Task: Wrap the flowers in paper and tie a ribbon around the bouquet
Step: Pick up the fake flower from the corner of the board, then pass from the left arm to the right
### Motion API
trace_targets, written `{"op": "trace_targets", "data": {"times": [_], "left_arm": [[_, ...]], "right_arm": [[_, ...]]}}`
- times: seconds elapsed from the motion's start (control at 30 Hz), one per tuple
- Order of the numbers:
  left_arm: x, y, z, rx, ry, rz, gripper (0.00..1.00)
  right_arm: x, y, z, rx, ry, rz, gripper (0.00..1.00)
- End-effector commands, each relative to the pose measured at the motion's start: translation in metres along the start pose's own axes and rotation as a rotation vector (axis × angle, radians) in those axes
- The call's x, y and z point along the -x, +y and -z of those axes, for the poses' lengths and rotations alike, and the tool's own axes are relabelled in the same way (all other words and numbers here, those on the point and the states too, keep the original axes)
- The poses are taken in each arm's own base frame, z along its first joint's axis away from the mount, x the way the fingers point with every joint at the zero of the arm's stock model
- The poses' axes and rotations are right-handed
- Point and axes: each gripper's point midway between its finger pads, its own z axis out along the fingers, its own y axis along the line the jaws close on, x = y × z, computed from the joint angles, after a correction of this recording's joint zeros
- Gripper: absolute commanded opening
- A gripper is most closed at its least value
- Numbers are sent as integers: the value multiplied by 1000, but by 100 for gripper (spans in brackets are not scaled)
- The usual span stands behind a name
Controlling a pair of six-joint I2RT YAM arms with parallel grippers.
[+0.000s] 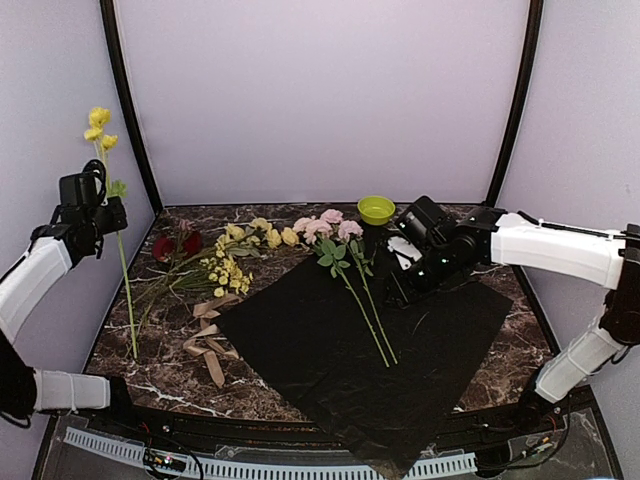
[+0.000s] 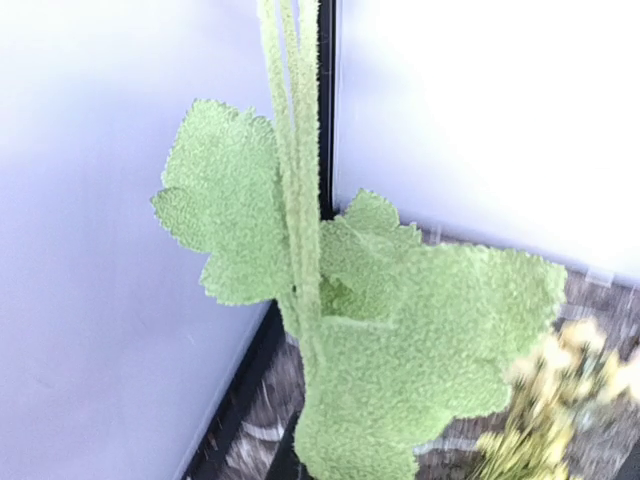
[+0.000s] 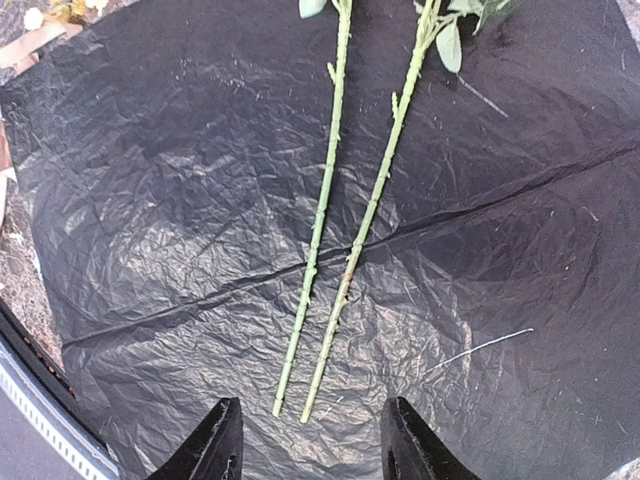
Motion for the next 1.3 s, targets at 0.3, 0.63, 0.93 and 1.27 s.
{"op": "trace_targets", "data": {"times": [0.3, 0.63, 0.93, 1.27], "left_arm": [[126, -65, 163, -458, -508, 107, 0], [106, -195, 240, -1088, -388, 390, 0], [69, -304, 285, -1359, -284, 363, 0], [44, -334, 287, -1431, -188, 377, 0]], "right_arm": [[59, 64, 64, 232, -270, 86, 48], [126, 171, 160, 725, -659, 214, 48], [163, 216, 147, 841, -664, 211, 66], [161, 205, 112, 785, -617, 126, 8]]}}
